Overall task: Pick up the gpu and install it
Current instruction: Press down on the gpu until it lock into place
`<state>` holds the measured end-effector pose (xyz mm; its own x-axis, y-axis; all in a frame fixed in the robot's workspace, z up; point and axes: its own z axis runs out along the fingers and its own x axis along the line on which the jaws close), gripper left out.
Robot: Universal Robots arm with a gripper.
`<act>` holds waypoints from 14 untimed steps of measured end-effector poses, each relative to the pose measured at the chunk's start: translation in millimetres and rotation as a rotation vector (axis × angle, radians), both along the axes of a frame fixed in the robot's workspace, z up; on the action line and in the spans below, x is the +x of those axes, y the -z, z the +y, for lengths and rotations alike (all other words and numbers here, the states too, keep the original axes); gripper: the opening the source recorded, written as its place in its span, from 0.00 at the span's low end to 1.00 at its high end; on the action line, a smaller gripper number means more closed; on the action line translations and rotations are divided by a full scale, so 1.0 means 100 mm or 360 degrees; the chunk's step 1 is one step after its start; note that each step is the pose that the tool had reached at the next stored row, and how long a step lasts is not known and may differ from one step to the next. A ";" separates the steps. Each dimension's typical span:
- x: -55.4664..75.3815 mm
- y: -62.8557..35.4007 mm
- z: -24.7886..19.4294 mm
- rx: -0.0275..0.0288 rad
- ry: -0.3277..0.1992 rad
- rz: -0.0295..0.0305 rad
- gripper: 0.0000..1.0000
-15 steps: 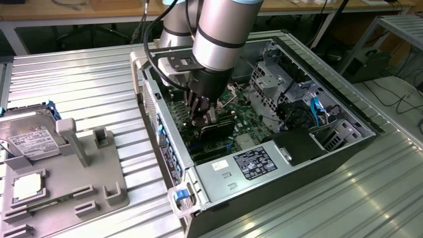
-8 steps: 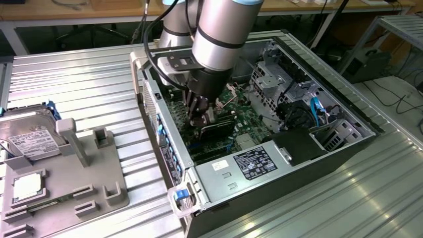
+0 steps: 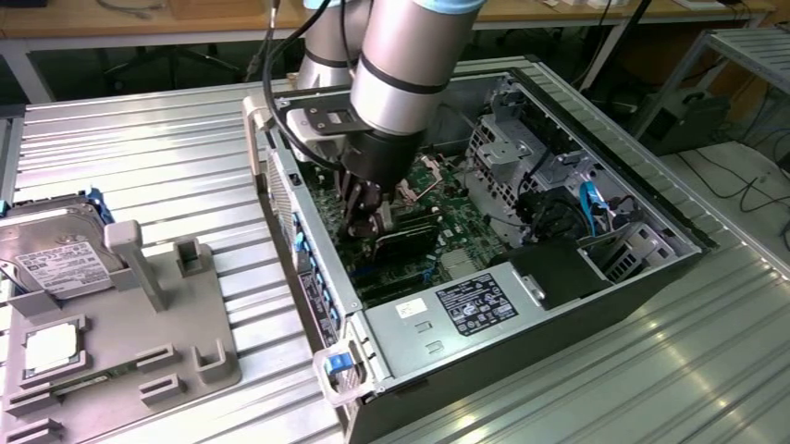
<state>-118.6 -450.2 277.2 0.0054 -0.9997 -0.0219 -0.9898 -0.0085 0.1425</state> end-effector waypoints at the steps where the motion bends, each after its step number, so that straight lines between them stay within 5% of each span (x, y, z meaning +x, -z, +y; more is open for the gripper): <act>1: -0.01 0.010 0.002 0.00002 -0.0001 0.00001 0.11; 7: -0.03 0.092 0.000 -0.00007 -0.0003 0.00047 0.11; 14: -0.03 -0.169 0.002 0.00004 -0.0003 0.00052 0.11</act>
